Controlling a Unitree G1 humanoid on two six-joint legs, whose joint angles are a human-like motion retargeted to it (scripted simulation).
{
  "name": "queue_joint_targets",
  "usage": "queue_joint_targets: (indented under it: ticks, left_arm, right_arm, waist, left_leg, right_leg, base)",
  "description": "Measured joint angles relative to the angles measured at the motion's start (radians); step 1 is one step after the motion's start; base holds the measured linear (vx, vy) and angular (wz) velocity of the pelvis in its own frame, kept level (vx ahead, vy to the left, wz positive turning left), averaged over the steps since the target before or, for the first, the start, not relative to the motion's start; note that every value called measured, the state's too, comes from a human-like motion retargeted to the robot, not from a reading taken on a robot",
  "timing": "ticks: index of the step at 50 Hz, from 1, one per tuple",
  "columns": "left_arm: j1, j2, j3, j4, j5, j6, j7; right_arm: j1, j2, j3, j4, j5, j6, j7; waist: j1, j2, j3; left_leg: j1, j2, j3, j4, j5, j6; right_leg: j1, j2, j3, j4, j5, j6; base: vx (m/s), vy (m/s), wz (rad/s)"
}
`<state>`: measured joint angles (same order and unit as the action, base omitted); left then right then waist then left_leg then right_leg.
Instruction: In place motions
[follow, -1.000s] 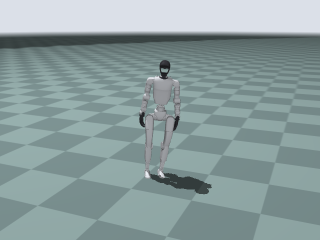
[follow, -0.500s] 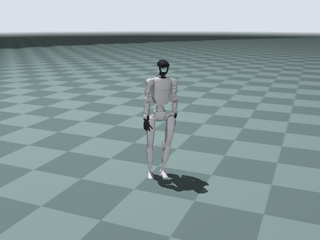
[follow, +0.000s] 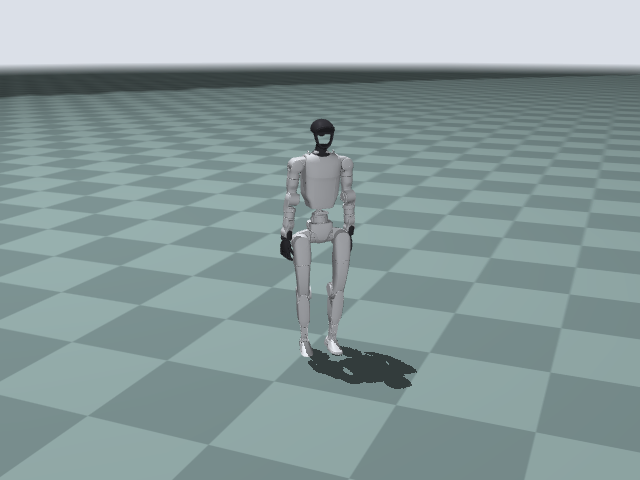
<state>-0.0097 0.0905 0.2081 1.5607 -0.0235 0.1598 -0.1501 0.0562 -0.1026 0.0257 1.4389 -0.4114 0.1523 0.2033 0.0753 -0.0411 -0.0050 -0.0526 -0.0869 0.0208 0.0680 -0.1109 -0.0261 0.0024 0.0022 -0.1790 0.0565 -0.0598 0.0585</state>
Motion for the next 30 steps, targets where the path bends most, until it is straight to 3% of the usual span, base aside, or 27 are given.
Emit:
queue_joint_targets:
  ticks: [18, 24, 30]
  left_arm:
    - [-0.011, -0.001, -0.065, -0.029, 0.045, -0.008, 0.023]
    - [-0.018, -0.004, -0.075, -0.027, 0.034, -0.008, 0.025]
    - [-0.014, -0.023, -0.061, -0.03, 0.012, -0.03, 0.029]
  right_arm:
    - [-0.002, 0.012, 0.015, -0.024, -0.001, -0.014, 0.017]
    - [-0.005, -0.002, 0.001, -0.014, -0.005, -0.007, 0.02]
    - [-0.009, -0.022, -0.011, 0.001, -0.009, 0.001, 0.014]
  waist:
    - [0.026, -0.02, 0.01]
    - [-0.046, -0.035, 0.009]
    - [-0.08, -0.037, 0.008]
  left_leg:
    - [-0.019, 0.008, 0.07, 0.097, -0.056, 0.008]
    - [-0.041, -0.011, -0.013, 0.183, -0.069, -0.019]
    - [-0.072, -0.055, -0.134, 0.259, -0.014, -0.021]
  right_leg:
    - [0.014, 0.025, 0.107, 0.009, 0.05, -0.035]
    - [0.02, -0.007, 0.051, 0.001, 0.057, -0.027]
    - [0.014, -0.036, 0.022, 0.001, 0.065, -0.016]
  base:
    - [-0.05, -0.04, -0.21]
    - [-0.04, -0.02, 0.69]
    - [-0.01, 0.03, 0.24]
